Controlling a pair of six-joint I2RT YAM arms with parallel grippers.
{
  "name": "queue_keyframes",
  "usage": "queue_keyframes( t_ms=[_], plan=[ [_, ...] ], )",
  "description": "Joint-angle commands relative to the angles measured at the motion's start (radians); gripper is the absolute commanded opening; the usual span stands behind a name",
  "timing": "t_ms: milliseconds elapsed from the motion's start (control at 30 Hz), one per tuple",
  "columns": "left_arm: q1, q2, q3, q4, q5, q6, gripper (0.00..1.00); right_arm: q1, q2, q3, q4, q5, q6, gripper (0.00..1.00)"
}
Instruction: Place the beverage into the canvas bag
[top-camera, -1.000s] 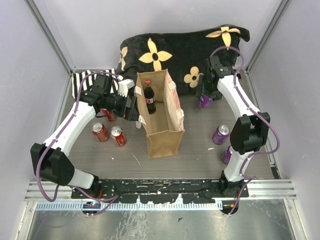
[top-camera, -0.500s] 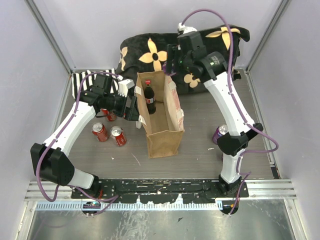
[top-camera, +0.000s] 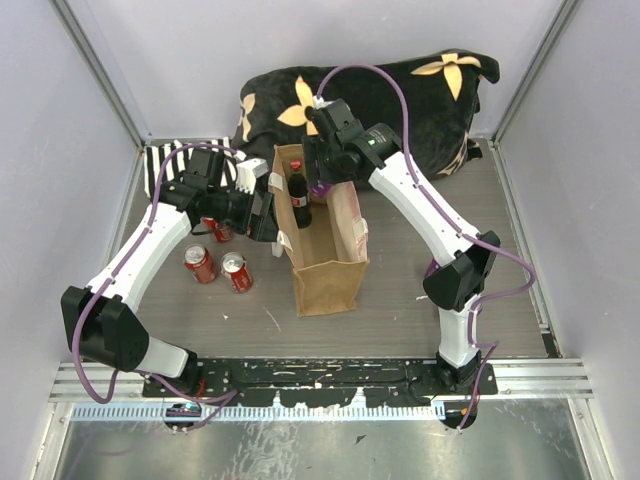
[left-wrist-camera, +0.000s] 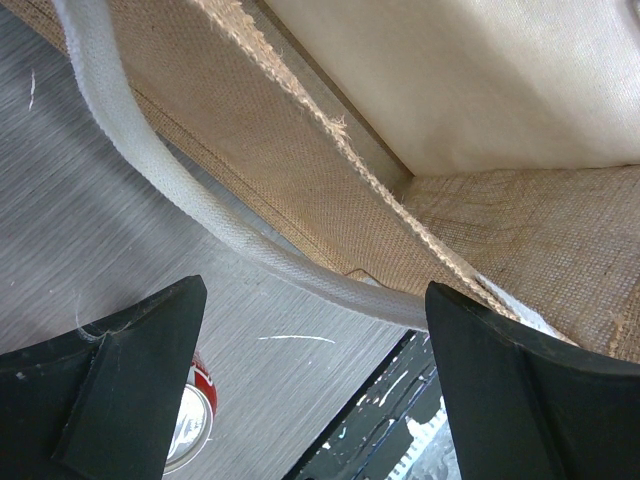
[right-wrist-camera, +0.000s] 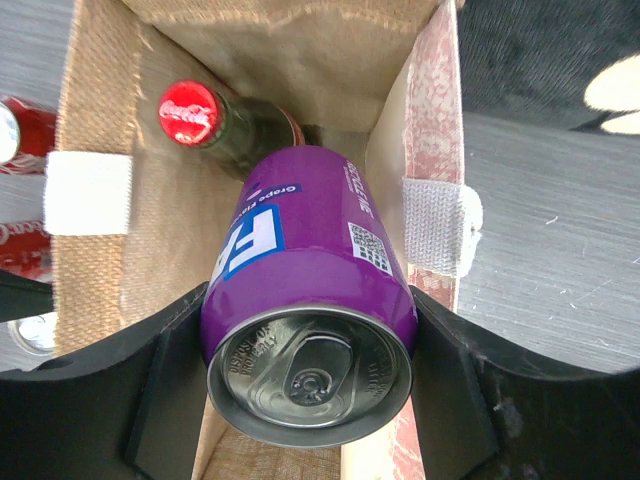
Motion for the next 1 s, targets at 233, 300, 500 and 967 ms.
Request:
queue_keyframes(
  t_ms=[233, 300, 500, 967],
  plan=[
    [0.006, -0.012, 0.011, 0.01, 0.011, 0.015, 0.98, 0.0, -0.011, -0.145, 0.248, 0.004, 0.019, 0.01],
    [0.01, -0.013, 0.011, 0.01, 0.011, 0.019, 0.98, 0.001, -0.003, -0.163, 0.258, 0.01, 0.018, 0.01],
    [0.016, -0.01, 0.01, 0.009, 0.015, 0.027, 0.98, 0.001, 0.016, -0.227, 0.284, 0.063, 0.013, 0.01],
    [0.026, -0.015, 0.003, 0.01, 0.022, 0.032, 0.98, 0.001, 0.08, -0.275, 0.315, 0.104, 0.019, 0.01]
  ],
)
